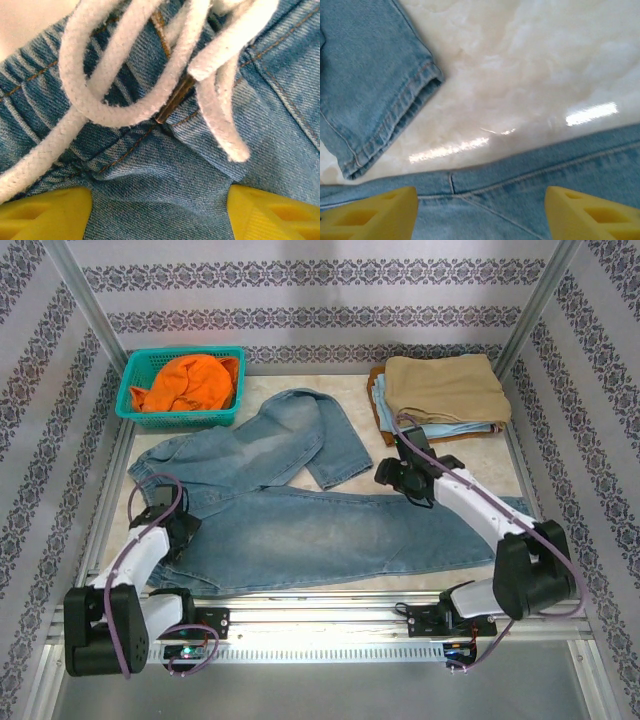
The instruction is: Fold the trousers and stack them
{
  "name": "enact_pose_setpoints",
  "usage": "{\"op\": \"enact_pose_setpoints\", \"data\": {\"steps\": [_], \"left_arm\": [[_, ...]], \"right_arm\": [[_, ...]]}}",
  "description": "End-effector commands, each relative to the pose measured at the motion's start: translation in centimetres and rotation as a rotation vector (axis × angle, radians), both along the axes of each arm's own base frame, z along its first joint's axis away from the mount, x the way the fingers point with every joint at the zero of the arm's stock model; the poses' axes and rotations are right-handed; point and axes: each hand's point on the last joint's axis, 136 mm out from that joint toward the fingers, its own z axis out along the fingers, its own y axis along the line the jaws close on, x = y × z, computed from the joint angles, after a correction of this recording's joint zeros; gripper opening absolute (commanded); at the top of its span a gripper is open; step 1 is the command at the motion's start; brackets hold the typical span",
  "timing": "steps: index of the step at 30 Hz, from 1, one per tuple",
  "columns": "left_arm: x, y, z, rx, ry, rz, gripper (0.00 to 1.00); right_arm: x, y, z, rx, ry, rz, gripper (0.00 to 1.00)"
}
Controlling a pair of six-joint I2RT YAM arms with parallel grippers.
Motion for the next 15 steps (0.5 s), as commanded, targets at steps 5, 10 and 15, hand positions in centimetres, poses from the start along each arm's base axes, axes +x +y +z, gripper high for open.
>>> {"op": "enact_pose_setpoints", "data": {"steps": [5,10,15], "left_arm": [[-0.7,3.2,-1.1,-0.109,0.017,0.128,0.69],[1.5,5.1,0.5,-0.104,-0.044,0.178,0.65],[3.8,4.5,3.1,-0.085,-0.095,0.097,0.68]], "right_arm": [[4.8,5.0,-1.4,0.033,0.019,0.098,0.72],[7.7,5.7,-4.3,-0.017,0.090,0.104,0.74],[8.5,6.7,-6.8,-0.008,0.169,0.141,0.72]]}}
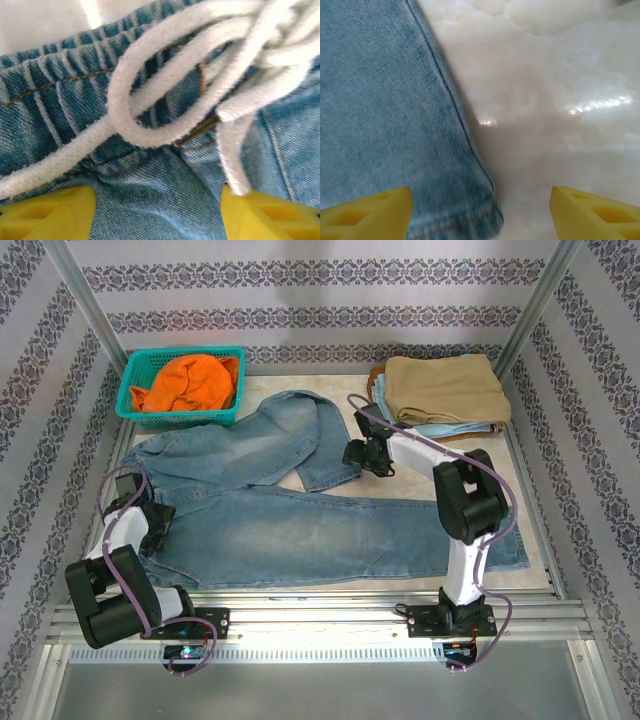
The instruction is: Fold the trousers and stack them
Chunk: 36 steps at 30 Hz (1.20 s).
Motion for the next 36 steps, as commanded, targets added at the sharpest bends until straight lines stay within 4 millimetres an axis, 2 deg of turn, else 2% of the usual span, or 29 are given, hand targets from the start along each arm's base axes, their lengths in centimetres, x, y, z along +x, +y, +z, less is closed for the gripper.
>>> {"op": "enact_pose_setpoints", "data": {"steps": [1,3,4,6,7,8,10,17,22,27,33,36], "left_arm": [[1.9,-0.9,2.5,0.041,-0.054,-0.094,0.69],[2.5,-1.8,3.9,0.074,-0.080,-0.145,0.71],[2.8,-2.5,4.5,0.083,-0.097,-0.170,0.71],[3.2,-3.4,5.5,0.087,-0.127,-0.200,0.71],[3.4,-4.0,5.9,0.084,-0.143,-0.218,0.71],[3.6,-4.4,6.5,0.086,-0.159,-0.238,0.71],[4.0,-5.4,7.6,0.098,-0.181,-0.285,0.71],[5.0,-9.0,9.9,0.106,-0.267,-0.424,0.72],[4.9,-9.9,10.3,0.118,-0.285,-0.467,0.72],[5.3,-11.0,10.6,0.101,-0.309,-0.513,0.72],[5.8,-12.1,11.2,0.102,-0.337,-0.570,0.72],[6.4,-13.0,11.6,0.099,-0.355,-0.608,0.72]], "right_arm": [[-0.2,0.7,-1.1,0.003,0.062,0.044,0.69],[-0.3,1.1,-1.8,0.026,0.085,0.058,0.58],[-0.4,1.3,-2.0,0.038,0.091,0.061,0.47],[-0.4,1.1,-1.7,0.033,0.081,0.059,0.18],[-0.3,0.8,-1.1,0.019,0.066,0.051,0.07],[-0.1,0.4,0.0,0.003,0.034,0.046,0.00],[0.4,-0.5,2.6,-0.034,-0.028,0.045,0.00],[2.4,-5.3,15.5,-0.196,-0.282,0.015,0.00],[1.4,-7.2,23.3,-0.189,-0.435,0.006,0.00],[-0.3,-9.7,27.8,-0.181,-0.508,-0.032,0.00],[-2.7,-11.7,30.9,-0.182,-0.551,-0.068,0.00],[-3.3,-14.5,31.7,-0.201,-0.555,-0.137,0.00]]}}
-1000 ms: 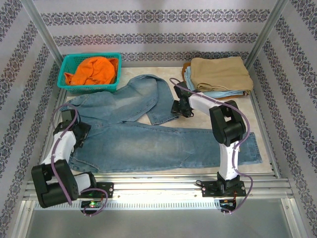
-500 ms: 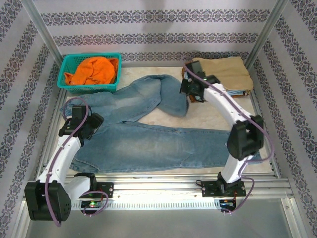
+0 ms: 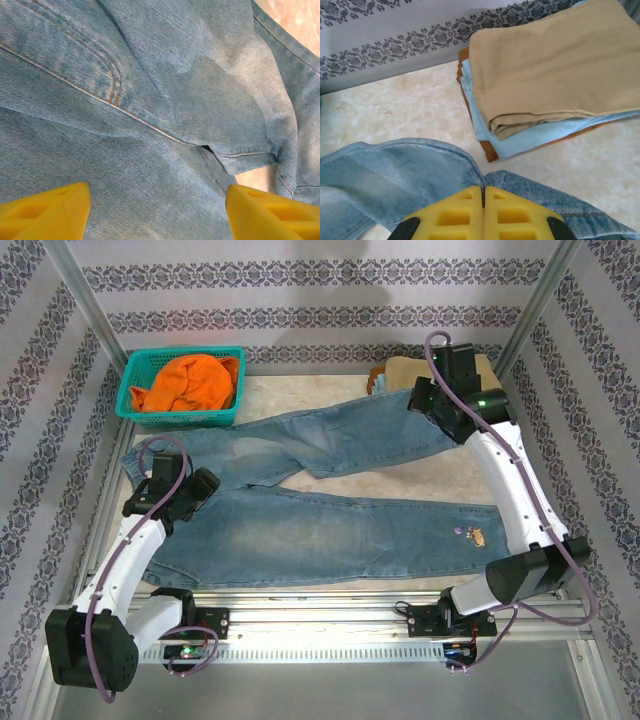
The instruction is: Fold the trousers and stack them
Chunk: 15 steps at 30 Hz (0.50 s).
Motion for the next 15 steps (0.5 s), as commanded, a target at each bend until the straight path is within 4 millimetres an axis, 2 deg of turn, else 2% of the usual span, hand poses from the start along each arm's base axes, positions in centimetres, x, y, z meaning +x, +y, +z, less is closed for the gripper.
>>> {"op": "enact_pose_setpoints", "data": {"steps": [1,4,7,12,15], "left_arm": [[1.3,-1.3,1.7,0.011,-0.053,-0.078,0.72],[2.0,-2.8,1.6,0.018,-0.058,-0.140,0.73],[2.5,-4.6,1.0,0.027,-0.042,-0.206,0.73],[3.0,-7.9,-1.5,0.039,0.008,-0.315,0.75],[3.4,-9.3,-3.0,0.046,0.039,-0.364,0.75]], "right_arm": [[-1.4,-3.8,2.6,-0.015,-0.043,-0.093,0.00],[-1.4,-6.7,2.3,-0.031,-0.022,-0.169,0.00],[-0.9,-9.7,0.2,-0.068,0.034,-0.256,0.00],[1.1,-13.5,-6.0,-0.086,0.159,-0.374,0.00],[2.7,-14.1,-8.9,-0.058,0.194,-0.402,0.00]]}}
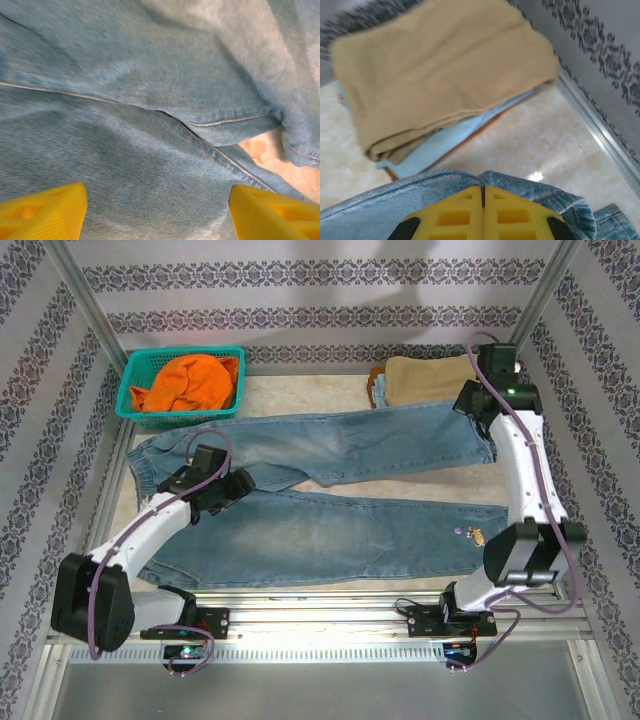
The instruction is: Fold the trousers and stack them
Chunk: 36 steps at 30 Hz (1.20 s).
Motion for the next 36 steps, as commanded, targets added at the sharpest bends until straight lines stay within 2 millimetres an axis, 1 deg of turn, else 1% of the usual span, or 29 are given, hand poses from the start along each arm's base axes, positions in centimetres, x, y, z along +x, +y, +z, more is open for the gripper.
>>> {"op": "enact_pose_setpoints", "data": {"steps": [1,4,7,8,9,10,11,13,15,16,17,18,19,20,21,22,23,25,27,29,30,31,32,33,34,36], "left_arm": [[1.6,-1.5,-0.1,0.012,-0.032,-0.066,0.76],[2.5,-1.5,-1.1,0.040,-0.015,-0.071,0.77],[3.3,-1.8,-1.4,0.047,-0.007,-0.083,0.77],[3.5,-1.9,-1.5,0.046,-0.004,-0.086,0.78],[3.5,-2.0,-1.5,0.043,0.001,-0.088,0.78],[3.5,-2.1,-1.4,0.041,0.002,-0.090,0.79],[3.3,-2.2,-1.4,0.040,0.007,-0.091,0.80],[2.5,-2.0,-1.5,0.047,0.015,-0.081,0.81],[1.1,-1.2,-1.9,0.067,0.035,-0.027,0.83],[0.3,-0.8,-2.3,0.065,0.046,0.005,0.86],[-0.6,-0.5,-2.7,0.056,0.059,0.035,0.88],[-1.6,-0.1,-3.4,0.059,0.072,0.058,0.88],[-2.5,0.4,-3.8,0.064,0.088,0.088,0.89],[-3.4,1.0,-4.4,0.072,0.106,0.115,0.90],[-4.5,1.7,-5.2,0.085,0.124,0.146,0.90],[-5.3,2.4,-5.8,0.094,0.137,0.183,0.91],[-5.9,2.8,-6.3,0.095,0.144,0.208,0.91],[-7.0,3.7,-7.2,0.109,0.171,0.258,0.91],[-8.0,5.0,-7.9,0.143,0.219,0.318,0.91],[-9.3,6.6,-9.0,0.139,0.281,0.401,0.88],[-9.8,7.2,-9.7,0.109,0.306,0.440,0.86],[-10.6,7.9,-10.5,0.072,0.342,0.491,0.83],[-11.0,8.4,-11.0,0.028,0.359,0.525,0.80],[-11.3,9.0,-11.3,-0.006,0.367,0.556,0.78],[-11.8,9.7,-11.3,-0.020,0.375,0.590,0.75],[-12.2,11.2,-10.6,-0.023,0.370,0.636,0.74]], "right_arm": [[1.8,-1.7,-3.0,-0.016,0.028,-0.075,0.00],[3.0,-2.2,-4.4,-0.025,0.055,-0.101,0.00],[3.9,-3.0,-5.4,-0.044,0.072,-0.142,0.00],[4.2,-3.2,-5.7,-0.051,0.081,-0.154,0.05],[4.5,-3.2,-5.8,-0.055,0.085,-0.158,0.24],[4.7,-3.2,-5.9,-0.058,0.093,-0.158,0.40],[4.8,-2.9,-5.8,-0.055,0.098,-0.152,0.50],[4.7,-2.2,-5.3,-0.059,0.093,-0.136,0.58],[4.1,-1.3,-4.3,-0.070,0.071,-0.113,0.62],[3.6,-0.8,-3.8,-0.065,0.061,-0.098,0.62],[3.1,0.2,-3.3,-0.063,0.046,-0.072,0.62],[2.3,1.4,-3.1,-0.052,0.037,-0.043,0.62],[1.7,3.0,-3.2,-0.033,0.031,-0.003,0.62],[0.8,5.1,-3.2,-0.024,0.019,0.051,0.62],[-0.3,7.4,-3.8,-0.018,0.020,0.101,0.62],[-1.3,9.9,-4.8,0.007,0.025,0.160,0.62],[-2.2,12.0,-5.8,0.038,0.034,0.208,0.61],[-4.2,16.5,-8.7,0.111,0.074,0.308,0.60],[-6.2,20.2,-11.2,0.155,0.123,0.397,0.60],[-8.1,22.6,-13.3,0.177,0.176,0.452,0.59],[-9.0,23.5,-14.4,0.192,0.205,0.474,0.59],[-9.7,24.0,-15.1,0.202,0.222,0.479,0.59],[-10.3,24.2,-15.6,0.210,0.231,0.490,0.59],[-10.7,24.0,-15.7,0.211,0.235,0.491,0.59],[-10.9,23.4,-15.7,0.202,0.230,0.477,0.59],[-11.0,22.0,-15.2,0.195,0.208,0.448,0.60]]}}
